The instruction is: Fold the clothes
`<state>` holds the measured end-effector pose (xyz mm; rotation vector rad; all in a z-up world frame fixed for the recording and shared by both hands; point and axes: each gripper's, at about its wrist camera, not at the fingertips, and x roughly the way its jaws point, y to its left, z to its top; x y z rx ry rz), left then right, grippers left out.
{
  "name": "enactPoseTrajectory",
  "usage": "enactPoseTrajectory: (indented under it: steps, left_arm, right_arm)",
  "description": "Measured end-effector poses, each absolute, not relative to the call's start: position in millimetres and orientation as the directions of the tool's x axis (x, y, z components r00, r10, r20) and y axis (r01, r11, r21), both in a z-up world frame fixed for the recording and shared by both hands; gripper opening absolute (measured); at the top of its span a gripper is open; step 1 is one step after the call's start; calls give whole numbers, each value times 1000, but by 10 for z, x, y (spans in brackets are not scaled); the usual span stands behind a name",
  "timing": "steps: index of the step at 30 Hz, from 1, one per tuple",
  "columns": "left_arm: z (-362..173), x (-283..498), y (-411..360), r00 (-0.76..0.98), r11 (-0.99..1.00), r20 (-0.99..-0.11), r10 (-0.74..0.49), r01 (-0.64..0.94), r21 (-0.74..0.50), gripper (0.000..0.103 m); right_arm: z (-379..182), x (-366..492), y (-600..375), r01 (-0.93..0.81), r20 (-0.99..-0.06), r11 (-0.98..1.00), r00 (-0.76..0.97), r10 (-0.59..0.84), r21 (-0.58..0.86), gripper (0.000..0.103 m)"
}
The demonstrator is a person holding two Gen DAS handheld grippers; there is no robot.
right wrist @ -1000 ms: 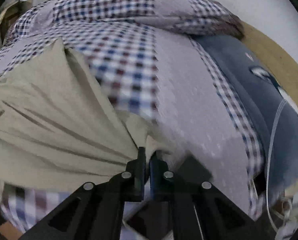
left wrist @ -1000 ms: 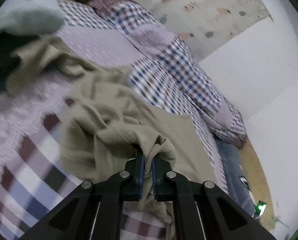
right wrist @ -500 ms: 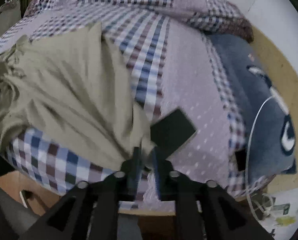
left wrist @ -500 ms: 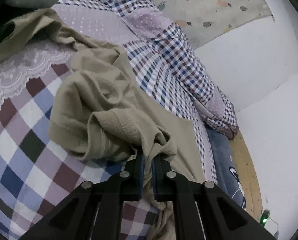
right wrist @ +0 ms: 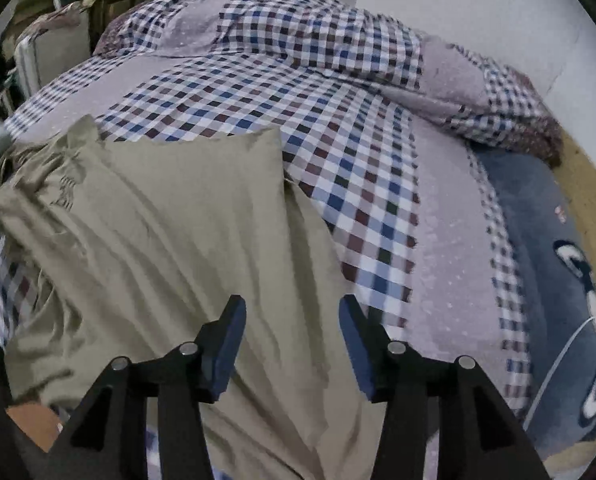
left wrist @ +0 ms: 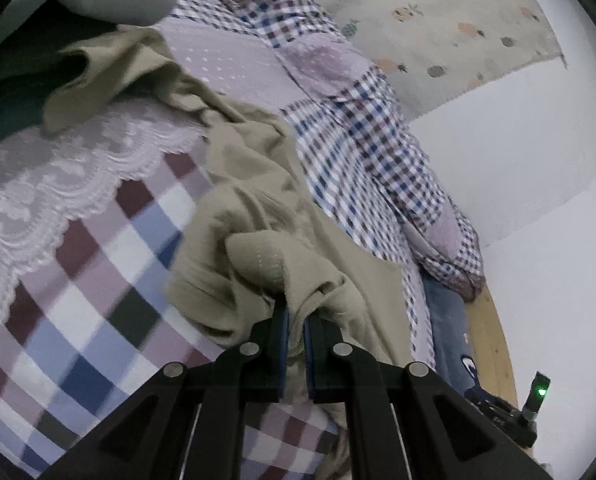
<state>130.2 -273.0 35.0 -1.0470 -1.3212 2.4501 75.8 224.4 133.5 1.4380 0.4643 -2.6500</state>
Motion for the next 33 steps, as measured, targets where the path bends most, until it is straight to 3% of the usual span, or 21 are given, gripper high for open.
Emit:
enactPoseTrajectory:
  steps: [5, 17, 22, 24, 28, 29, 33]
  left_arm:
    - [486, 1276, -3108, -817, -564, -467, 339, 221, -796, 5]
    - [1359, 367, -4063, -855, -633, -517, -44, 424, -647, 4]
    - [1427, -51, -3991, -747, -745, -661, -69, 479, -464, 5]
    - [1416, -30, -3902, -716, -776, -695, -65, 474, -416, 14]
    - [1453, 399, -3820, -753, -756, -658, -3, 433, -491, 77]
    - [1444, 535, -3802, -763, -749, -646, 19, 417, -515, 84]
    - [1396, 1033, -3618, -735, -755, -666, 123, 366, -544, 84]
  right_arm:
    - [1103, 676, 2313, 210, -847, -965, -531, 22, -156, 52]
    - [877, 1524, 2851, 132, -783, -987, -604, -151, 89, 52]
    - [704, 1791, 2879, 98, -724, -975, -656, -216, 201, 52]
    - [641, 1871, 2869, 104, -695, -966, -676, -245, 238, 52]
    - [562, 1963, 2888, 117, -650, -934, -688, -321, 337, 52]
    - [555, 1983, 2908, 116, -639, -924, -691, -339, 365, 52]
    - [525, 1995, 3022, 98, -609, -892, -698, -377, 441, 52]
